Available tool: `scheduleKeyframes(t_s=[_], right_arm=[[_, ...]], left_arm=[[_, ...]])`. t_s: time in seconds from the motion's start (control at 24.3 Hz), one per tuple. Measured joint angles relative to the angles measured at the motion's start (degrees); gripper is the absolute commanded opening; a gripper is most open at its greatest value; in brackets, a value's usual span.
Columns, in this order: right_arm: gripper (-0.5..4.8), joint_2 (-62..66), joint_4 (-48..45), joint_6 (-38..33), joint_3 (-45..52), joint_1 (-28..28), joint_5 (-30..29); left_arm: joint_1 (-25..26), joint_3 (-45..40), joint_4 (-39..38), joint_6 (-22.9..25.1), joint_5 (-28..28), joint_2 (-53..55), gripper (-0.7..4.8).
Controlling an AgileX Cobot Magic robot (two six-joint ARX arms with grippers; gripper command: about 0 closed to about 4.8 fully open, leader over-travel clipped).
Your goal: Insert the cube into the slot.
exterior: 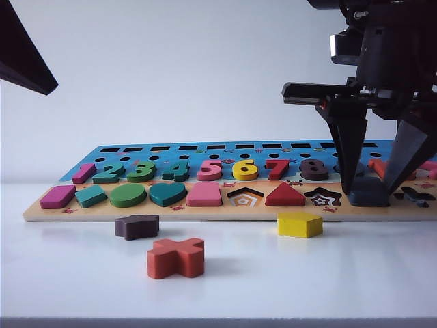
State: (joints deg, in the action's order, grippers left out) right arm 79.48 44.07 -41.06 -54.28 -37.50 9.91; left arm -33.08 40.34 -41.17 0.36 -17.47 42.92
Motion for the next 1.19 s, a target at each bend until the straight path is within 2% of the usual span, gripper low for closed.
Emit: scheduleKeyframes(t_s=[1.19], right_arm=[[0.64, -0.24, -2.1, 1.73, 0.74, 1.68, -0.26]], left_arm=[[0.0, 0.0, 0.0, 0.02, 0.0, 0.0, 0.1]])
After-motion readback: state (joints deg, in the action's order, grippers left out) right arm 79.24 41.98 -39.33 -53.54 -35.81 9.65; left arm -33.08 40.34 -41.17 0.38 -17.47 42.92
